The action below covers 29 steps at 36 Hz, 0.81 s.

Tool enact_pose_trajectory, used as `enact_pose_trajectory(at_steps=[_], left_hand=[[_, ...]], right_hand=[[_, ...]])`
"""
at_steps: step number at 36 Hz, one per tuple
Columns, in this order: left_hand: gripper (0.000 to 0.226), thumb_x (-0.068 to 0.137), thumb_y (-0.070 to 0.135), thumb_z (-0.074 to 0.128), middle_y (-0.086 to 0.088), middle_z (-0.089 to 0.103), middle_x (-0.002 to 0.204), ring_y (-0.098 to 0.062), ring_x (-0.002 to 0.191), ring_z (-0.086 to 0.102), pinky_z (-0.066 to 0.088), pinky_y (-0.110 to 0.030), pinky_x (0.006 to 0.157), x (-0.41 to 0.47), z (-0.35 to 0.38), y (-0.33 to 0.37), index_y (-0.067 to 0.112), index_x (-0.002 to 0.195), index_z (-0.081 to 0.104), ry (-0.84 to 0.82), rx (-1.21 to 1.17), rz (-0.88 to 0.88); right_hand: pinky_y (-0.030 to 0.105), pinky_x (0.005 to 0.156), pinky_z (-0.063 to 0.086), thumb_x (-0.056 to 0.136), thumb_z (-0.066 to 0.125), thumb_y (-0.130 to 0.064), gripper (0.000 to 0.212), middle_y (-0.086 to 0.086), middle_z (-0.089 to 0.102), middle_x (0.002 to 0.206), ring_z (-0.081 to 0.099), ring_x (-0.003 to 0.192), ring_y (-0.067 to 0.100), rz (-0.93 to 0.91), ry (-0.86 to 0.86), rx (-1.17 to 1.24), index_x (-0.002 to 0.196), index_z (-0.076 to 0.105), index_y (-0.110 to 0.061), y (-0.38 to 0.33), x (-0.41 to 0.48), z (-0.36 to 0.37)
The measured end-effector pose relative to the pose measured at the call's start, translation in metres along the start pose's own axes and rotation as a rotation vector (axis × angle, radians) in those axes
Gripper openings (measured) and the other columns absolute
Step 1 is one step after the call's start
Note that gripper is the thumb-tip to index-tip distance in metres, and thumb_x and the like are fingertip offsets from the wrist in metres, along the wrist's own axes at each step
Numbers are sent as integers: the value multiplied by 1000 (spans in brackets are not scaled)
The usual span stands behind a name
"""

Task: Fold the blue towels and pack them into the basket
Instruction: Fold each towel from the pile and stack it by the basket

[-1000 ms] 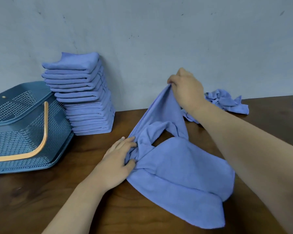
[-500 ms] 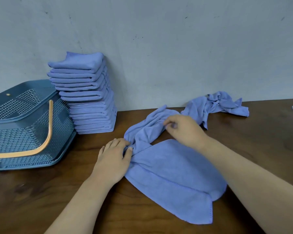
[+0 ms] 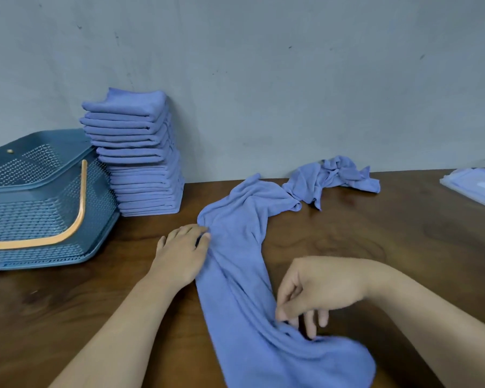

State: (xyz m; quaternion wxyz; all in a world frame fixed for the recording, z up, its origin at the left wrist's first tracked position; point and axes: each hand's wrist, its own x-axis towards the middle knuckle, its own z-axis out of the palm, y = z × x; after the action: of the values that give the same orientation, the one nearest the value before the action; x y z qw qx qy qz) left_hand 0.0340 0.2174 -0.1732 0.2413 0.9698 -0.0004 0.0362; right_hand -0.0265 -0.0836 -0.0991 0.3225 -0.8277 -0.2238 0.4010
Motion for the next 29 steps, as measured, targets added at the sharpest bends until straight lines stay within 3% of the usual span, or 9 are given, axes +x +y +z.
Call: enact_pose_trajectory(at_steps=[2,6,9,11,15,20,25,27,29], left_hand=[[43,112,50,31,19,47,157,-14,151,33,15,-55,129,-1,1,2,41,147,54,-3,-25,17],[35,110,46,41,19,53,144,-14,136,46,30,-47,121,-3,2,7,40,139,60,-7,24,105],[23,107,39,49,11,61,96,-17,93,57,47,-36,83,-5,-1,10,27,97,66,125,88,146],[43,105,38,54,4,49,62,-16,61,49,39,-33,57,-4,-4,11,17,68,50,162,37,138],[68,103,51,60,-6,42,44,-15,43,43,36,-35,51,-3,-10,12,7,52,50,-35,-38,189],[63,93,69,63,-7,67,53,-17,45,59,47,-25,51,-6,-16,3,15,67,81,-373,-438,148],[34,99,61,53,9,69,73,-11,72,63,56,-40,71,10,-9,-11,37,88,75,181,-168,133],[20,102,48,59,19,70,108,-10,104,62,53,-41,95,10,-5,-14,41,115,72,146,-60,169],[33,105,46,58,22,63,137,-9,130,54,43,-41,113,10,-1,-16,38,135,66,29,43,227]], right_hand=[[22,62,57,101,66,-30,19,4,80,101,78,78,19,-17,0,9,108,80,-20,-2,4,-4],[24,56,53,100,66,-30,16,1,79,93,74,70,18,-44,405,98,102,79,-22,7,31,-25],[30,61,55,98,64,-37,21,-2,77,86,74,71,20,31,724,52,95,77,-22,24,64,-43],[36,67,52,97,61,-44,34,6,73,81,71,76,27,88,842,-47,94,75,-13,34,87,-51],[36,59,49,90,60,-65,39,-5,66,69,65,72,15,201,1041,-183,75,65,-30,44,117,-54],[34,61,53,93,66,-50,17,-14,62,81,60,74,8,85,1084,-314,80,65,-39,52,125,-47],[40,79,53,89,67,-31,9,-11,62,85,54,85,9,-156,857,-271,80,67,-32,50,108,-46],[37,72,49,82,66,-32,9,-11,61,75,53,72,11,-189,654,-145,73,64,-28,47,88,-51],[31,67,40,81,62,-33,13,-12,55,67,47,63,9,-136,446,-115,70,63,-25,44,66,-60]])
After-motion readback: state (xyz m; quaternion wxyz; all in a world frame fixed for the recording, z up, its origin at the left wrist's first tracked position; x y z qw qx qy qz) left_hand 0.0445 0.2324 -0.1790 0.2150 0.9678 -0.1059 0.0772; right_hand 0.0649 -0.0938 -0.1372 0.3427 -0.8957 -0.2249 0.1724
